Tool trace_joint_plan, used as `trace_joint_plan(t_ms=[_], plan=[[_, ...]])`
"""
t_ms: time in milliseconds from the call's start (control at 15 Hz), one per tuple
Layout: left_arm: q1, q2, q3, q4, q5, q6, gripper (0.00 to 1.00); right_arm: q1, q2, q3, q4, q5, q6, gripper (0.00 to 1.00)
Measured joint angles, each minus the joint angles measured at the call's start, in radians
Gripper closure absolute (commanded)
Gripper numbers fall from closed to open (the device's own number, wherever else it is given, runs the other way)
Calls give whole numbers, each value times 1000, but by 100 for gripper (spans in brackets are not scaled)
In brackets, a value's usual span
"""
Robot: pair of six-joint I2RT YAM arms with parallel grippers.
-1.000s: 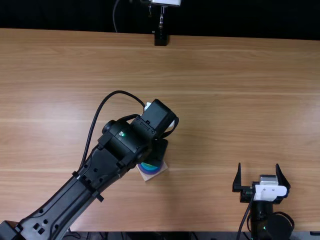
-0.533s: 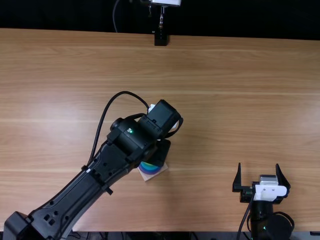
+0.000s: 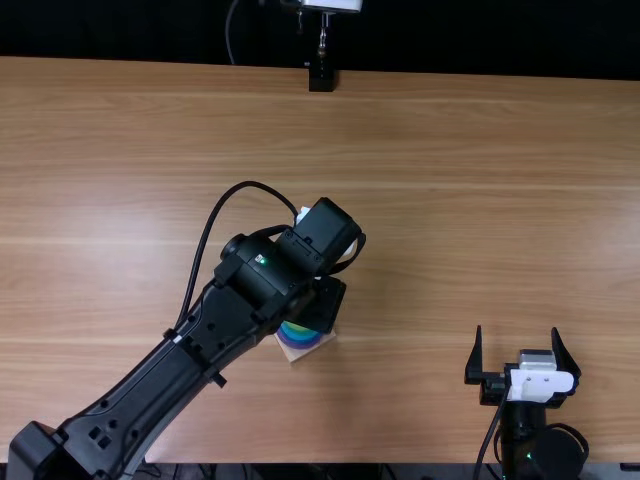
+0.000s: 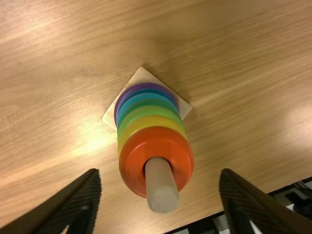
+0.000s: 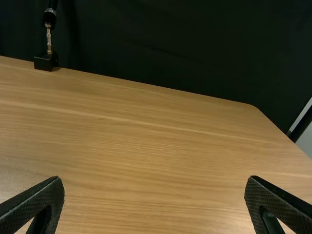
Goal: Build the Hanoi tower: stack the rings onto the peg from bottom to top in this color order: purple, dark blue, light blue, dark green, light green, yellow, orange.
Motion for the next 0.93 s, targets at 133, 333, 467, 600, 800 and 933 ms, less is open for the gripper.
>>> trace_joint_plan(t_ms=[133,333,467,600,800,933], plan=[[0,0,0,6,-3,0,0,0,0,0,0,0,0,0],[76,-3,0,159,1,0,0,0,0,0,0,0,0,0],[214,-75,0,306,0,1,0,0,0,0,0,0,0,0],[326,-253,-90,510,-4,0,0,0,0,0,0,0,0,0],[455,-562,-425,786,-4,1,0,0,0,0,0,0,0,0],[546,-766,-663,808,-8,1,0,0,0,0,0,0,0,0]])
